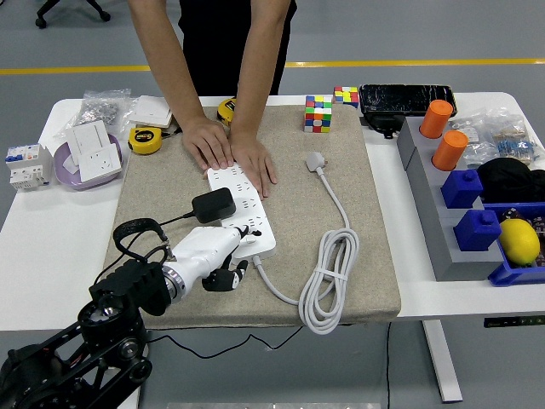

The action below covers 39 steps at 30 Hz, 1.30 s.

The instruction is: Pick up the plug,place it near the board,insert it into the board,press the button

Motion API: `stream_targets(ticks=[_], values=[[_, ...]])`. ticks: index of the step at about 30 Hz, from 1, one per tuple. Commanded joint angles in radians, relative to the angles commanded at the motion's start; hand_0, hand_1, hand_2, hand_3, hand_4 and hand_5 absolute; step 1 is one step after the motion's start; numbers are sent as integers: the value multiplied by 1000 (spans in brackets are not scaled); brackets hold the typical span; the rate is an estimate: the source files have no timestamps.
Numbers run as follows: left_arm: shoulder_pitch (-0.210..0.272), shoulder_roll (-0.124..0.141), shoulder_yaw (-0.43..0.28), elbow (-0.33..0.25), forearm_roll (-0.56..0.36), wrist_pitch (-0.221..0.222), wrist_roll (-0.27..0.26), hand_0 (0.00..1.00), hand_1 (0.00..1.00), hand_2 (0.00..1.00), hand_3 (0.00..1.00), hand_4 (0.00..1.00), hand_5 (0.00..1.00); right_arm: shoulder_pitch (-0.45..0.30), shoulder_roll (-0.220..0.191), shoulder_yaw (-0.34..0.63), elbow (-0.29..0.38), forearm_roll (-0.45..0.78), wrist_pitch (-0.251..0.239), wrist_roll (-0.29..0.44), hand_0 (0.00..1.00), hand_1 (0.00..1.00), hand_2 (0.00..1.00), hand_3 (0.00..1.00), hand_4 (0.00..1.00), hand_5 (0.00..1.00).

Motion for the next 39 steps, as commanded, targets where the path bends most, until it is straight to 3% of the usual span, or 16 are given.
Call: stream_targets(ticks=[7,26,32,33,36,39], values=[[-19,-14,13,72,14,18,-16,158,42,146,882,439,95,2,0,4,0,-1,0,-1,794,704,712,753,998,998],[-16,-4,-9,90,27,0,-14,159,41,146,841,436,96,4,0,11,0,-2,0,-1,795,703,712,753,998,998],[-13,-2,-11,96,37,-30,-1,160,41,146,827,435,94,4,1,12,0,-2,0,0,796,703,712,753,998,998],[-13,-1,-11,97,37,-36,2,160,41,145,773,432,93,4,1,13,0,-2,0,0,796,704,712,753,998,998],[-14,1,-13,96,42,-78,20,160,41,145,773,432,93,4,1,13,0,-2,0,0,796,704,712,753,998,998],[-13,3,-12,93,43,-78,17,160,41,145,739,430,92,4,1,13,0,-2,0,0,794,703,712,753,998,998]])
